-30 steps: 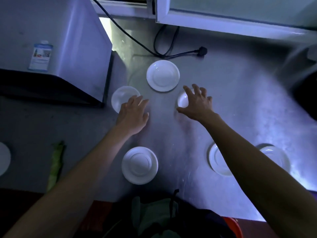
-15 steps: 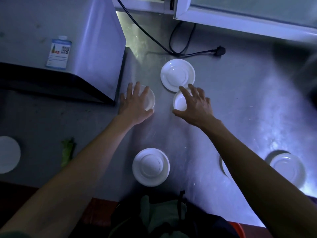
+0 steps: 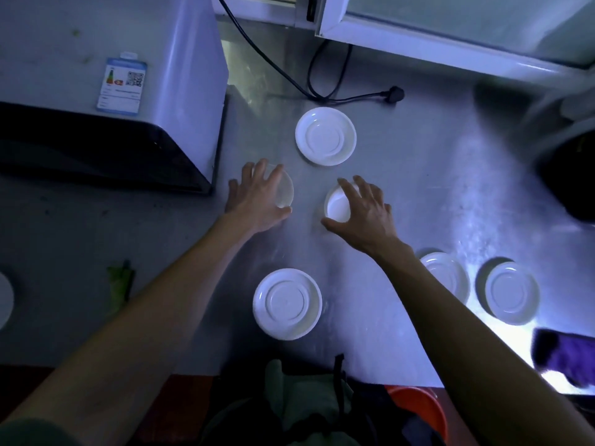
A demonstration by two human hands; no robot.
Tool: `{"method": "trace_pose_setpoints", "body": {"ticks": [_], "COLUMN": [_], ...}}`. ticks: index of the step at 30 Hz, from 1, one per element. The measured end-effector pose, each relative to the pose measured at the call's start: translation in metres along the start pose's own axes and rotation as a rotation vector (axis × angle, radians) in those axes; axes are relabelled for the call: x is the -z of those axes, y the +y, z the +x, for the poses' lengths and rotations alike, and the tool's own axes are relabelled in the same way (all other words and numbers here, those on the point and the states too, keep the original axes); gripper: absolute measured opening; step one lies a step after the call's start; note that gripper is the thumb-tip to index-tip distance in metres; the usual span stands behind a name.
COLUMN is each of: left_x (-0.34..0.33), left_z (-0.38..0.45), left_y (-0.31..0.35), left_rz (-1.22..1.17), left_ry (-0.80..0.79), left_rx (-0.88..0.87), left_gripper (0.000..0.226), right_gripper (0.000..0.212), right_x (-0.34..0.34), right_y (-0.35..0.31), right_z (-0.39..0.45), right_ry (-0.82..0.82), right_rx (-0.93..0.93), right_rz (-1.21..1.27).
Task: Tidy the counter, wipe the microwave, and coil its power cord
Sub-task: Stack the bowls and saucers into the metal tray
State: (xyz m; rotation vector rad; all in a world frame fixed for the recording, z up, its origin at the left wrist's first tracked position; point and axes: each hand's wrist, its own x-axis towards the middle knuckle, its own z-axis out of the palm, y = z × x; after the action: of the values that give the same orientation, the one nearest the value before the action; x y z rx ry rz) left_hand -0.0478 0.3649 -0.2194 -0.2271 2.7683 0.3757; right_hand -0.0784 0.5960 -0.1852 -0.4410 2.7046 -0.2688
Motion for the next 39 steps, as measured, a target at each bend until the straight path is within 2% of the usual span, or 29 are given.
{"method": "trace_pose_setpoints", "body": {"ticks": [9, 14, 19, 23, 30, 39], "left_x": [0.004, 0.001, -0.012, -0.018, -0.025, -0.035], "left_z": [-0.052, -0.094, -0.15, -0.191, -0.265, -0.359], "left_y": [0.01, 0.017, 0.026, 0.03, 0.016, -0.049], "left_rz": [-0.004, 0.006, 0.049, 0.027, -0.032, -0.107], "left_ry": [0.06, 0.112, 0.051, 0.068, 0.142, 0.212], "left_rx": [-0.032, 0.019, 0.12, 0.211, 0.352, 0.601], "left_gripper": [0.091, 0.091, 0.09, 0.092, 0.093, 0.092], "right_gripper": [0.091, 0.09, 0.091, 0.092, 0.09, 0.089], "right_x": [0.002, -0.001, -0.014, -0.019, -0.027, -0.054], "right_y": [-0.001, 0.0, 0.003, -0.002, -0.046, -0.137], "right_z": [-0.046, -0.065, -0.091, -0.108, -0.132, -0.16], "right_ry": [0.012, 0.03, 0.006, -0.01, -0.01, -0.066], "right_rx": [0.009, 0.094, 0.179, 0.25, 0.422, 0.665], "right_rz": [-0.04, -0.007, 0.025, 0.066, 0.079, 0.01]}}
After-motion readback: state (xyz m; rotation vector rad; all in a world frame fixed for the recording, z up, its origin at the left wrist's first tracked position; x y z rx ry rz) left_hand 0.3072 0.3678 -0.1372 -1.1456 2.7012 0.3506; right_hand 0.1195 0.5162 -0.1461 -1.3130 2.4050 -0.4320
